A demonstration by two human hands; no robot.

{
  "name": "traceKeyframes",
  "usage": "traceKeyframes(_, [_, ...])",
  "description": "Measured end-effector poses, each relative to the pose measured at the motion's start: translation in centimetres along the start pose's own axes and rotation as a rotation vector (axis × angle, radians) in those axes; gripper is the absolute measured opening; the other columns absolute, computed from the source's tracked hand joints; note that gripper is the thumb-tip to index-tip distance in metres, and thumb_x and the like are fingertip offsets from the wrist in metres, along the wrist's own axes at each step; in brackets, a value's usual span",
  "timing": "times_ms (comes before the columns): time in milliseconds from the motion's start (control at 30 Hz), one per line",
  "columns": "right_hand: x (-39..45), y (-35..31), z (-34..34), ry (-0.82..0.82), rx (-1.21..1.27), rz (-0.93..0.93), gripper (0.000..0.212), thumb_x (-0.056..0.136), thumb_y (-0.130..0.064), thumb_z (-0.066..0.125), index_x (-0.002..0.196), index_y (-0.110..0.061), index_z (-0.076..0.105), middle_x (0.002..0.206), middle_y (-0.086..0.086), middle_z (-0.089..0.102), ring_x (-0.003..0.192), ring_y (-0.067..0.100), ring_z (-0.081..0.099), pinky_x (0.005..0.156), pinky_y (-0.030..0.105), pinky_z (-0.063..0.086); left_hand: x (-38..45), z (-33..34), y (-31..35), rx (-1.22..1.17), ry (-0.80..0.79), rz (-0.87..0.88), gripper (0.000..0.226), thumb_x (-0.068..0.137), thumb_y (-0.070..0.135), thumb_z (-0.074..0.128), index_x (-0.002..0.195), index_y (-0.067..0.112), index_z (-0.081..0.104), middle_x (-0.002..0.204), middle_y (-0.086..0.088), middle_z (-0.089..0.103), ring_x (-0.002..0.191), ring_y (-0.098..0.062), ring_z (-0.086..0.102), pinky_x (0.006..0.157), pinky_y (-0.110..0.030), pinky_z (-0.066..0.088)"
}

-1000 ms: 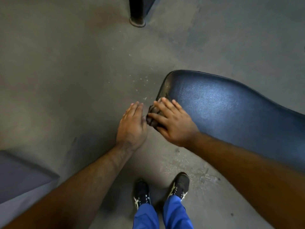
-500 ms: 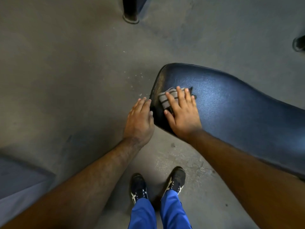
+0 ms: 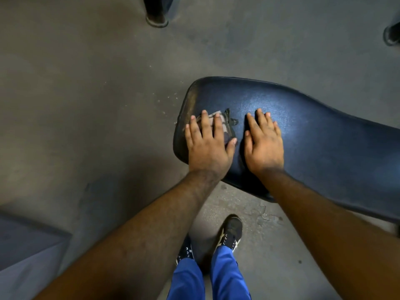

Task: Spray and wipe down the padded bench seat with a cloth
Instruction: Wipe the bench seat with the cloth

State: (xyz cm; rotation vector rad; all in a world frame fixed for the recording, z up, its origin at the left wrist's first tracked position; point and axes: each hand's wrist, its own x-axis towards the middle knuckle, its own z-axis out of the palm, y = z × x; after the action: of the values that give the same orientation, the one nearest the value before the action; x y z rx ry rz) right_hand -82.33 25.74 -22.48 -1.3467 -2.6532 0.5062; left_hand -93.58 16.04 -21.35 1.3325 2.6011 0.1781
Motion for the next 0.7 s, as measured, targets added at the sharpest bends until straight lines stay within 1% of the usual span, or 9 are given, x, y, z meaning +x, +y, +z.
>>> traceKeyframes(133, [0.1,0.0,-0.3,0.016,-0.014,0.010,0.051,0.102,-0.030,0.037,0.152,-0.019,0.039,0.162,0.010,0.029,0.151,0.029,0.021,0.125,0.041,0.010,2.4,-0.3,-2.1,0.010,0.060,-0.011,0.069,0.092,0.052,0.035,0.150,0.015,0.034,0.157,-0.019,0.029,0.143,-0.041,0.026,0.118,-0.054,0.020])
traceKeyframes(200, [0.0,-0.1,-0.2,0.012,-0.021,0.010,0.051,0.102,-0.029,0.038,0.152,-0.020,0.038,0.162,0.009,0.028,0.151,0.028,0.020,0.124,0.040,0.009,2.6,-0.6,-2.3,0.025,0.038,-0.046,0.070,0.092,0.051,0.031,0.152,0.014,0.030,0.159,-0.018,0.024,0.146,-0.041,0.021,0.119,-0.053,0.018])
traceKeyframes(233, [-0.1,-0.2,-0.2,0.011,-0.019,0.010,0.051,0.102,-0.029,0.038,0.152,-0.020,0.039,0.162,0.009,0.029,0.151,0.028,0.020,0.124,0.040,0.009,1.7,-0.6,-2.2,0.054,0.027,-0.010,0.070,0.093,0.050,0.030,0.153,0.015,0.027,0.160,-0.017,0.021,0.147,-0.041,0.017,0.120,-0.054,0.017])
traceKeyframes(333, [-0.1,-0.5,-0.4,-0.007,-0.005,0.014,0.051,0.102,-0.029,0.038,0.152,-0.020,0.038,0.162,0.009,0.028,0.152,0.028,0.020,0.125,0.040,0.010,-2.8,-0.4,-2.8,0.109,-0.021,0.233,0.068,0.097,0.048,0.030,0.155,0.015,0.021,0.162,-0.017,0.016,0.149,-0.039,0.011,0.121,-0.054,0.013])
traceKeyframes(400, [0.0,-0.3,-0.4,-0.012,-0.013,0.016,0.052,0.101,-0.030,0.036,0.152,-0.020,0.037,0.163,0.010,0.027,0.152,0.028,0.020,0.125,0.041,0.010,-3.0,-0.2,-4.6,0.113,-0.029,0.301,0.066,0.098,0.048,0.030,0.155,0.016,0.021,0.163,-0.016,0.014,0.149,-0.038,0.011,0.121,-0.053,0.013])
traceKeyframes(433, [0.0,-0.3,-0.3,-0.012,-0.021,0.015,0.052,0.101,-0.030,0.036,0.152,-0.020,0.037,0.162,0.010,0.027,0.152,0.029,0.020,0.125,0.042,0.011,-2.1,-0.1,-5.0,0.100,-0.012,0.249,0.066,0.098,0.048,0.029,0.156,0.016,0.021,0.163,-0.016,0.014,0.149,-0.038,0.011,0.121,-0.052,0.014])
traceKeyframes(533, [0.2,-0.4,0.1,-0.003,-0.039,0.008,0.052,0.101,-0.029,0.036,0.152,-0.018,0.037,0.162,0.011,0.028,0.151,0.031,0.021,0.124,0.043,0.012,0.8,-0.1,-2.8,0.053,0.047,-0.128,0.068,0.095,0.047,0.030,0.155,0.015,0.021,0.162,-0.019,0.015,0.148,-0.042,0.013,0.119,-0.055,0.017])
traceKeyframes(567, [0.1,-0.4,0.1,0.000,-0.038,0.006,0.052,0.101,-0.029,0.037,0.152,-0.018,0.038,0.162,0.012,0.028,0.151,0.031,0.021,0.124,0.043,0.012,0.3,0.0,-1.6,0.058,0.047,-0.159,0.069,0.095,0.047,0.030,0.155,0.014,0.020,0.162,-0.020,0.014,0.148,-0.043,0.012,0.120,-0.055,0.015])
traceKeyframes(700, [0.2,-0.4,-0.5,-0.024,-0.014,0.002,0.051,0.102,-0.027,0.039,0.153,-0.018,0.036,0.163,0.011,0.026,0.152,0.030,0.019,0.124,0.041,0.009,-3.8,0.0,-1.9,0.116,-0.035,0.191,0.067,0.098,0.048,0.029,0.157,0.017,0.016,0.163,-0.015,0.011,0.150,-0.037,0.007,0.122,-0.051,0.007])
